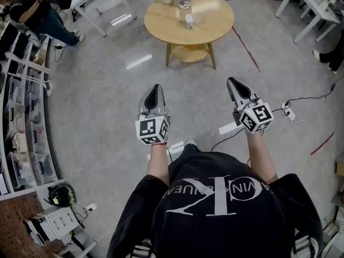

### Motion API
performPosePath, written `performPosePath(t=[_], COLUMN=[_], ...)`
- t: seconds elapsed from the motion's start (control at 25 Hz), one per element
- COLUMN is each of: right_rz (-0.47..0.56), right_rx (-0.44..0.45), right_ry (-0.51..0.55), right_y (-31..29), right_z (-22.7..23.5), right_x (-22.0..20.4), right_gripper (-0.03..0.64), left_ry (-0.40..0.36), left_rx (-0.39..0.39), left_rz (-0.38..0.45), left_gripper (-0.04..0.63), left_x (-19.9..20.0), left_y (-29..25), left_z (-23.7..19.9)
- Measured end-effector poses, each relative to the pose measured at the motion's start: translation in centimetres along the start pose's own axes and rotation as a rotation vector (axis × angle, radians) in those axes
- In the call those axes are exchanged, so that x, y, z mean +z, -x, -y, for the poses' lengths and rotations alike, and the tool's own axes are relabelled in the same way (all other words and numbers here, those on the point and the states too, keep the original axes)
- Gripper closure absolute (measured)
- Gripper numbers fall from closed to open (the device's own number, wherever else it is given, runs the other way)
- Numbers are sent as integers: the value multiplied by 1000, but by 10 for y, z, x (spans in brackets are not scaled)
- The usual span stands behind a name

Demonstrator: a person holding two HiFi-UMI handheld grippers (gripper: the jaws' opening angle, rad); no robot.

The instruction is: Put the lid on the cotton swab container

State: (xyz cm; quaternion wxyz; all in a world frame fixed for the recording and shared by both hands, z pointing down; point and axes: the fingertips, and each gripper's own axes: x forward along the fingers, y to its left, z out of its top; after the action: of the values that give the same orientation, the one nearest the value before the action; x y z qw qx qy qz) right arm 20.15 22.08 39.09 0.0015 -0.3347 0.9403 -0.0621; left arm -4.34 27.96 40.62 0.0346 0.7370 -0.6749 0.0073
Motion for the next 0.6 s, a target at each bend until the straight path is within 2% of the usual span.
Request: performPosePath(t=[0.36, 0.6], right_rz=[8, -11], right_rx=[-43, -38], right_ry=[-8, -4], right_y=[-25, -30], right_z=[-15, -20], right_x=[-12, -17], right_gripper=[588, 586], left_ry=[15, 34], left_rx=[-44, -47], left_rz=[-6, -4], left_gripper=[583, 583], left_x=[-14, -16], left_y=[-14, -11], left_z=[-28, -37])
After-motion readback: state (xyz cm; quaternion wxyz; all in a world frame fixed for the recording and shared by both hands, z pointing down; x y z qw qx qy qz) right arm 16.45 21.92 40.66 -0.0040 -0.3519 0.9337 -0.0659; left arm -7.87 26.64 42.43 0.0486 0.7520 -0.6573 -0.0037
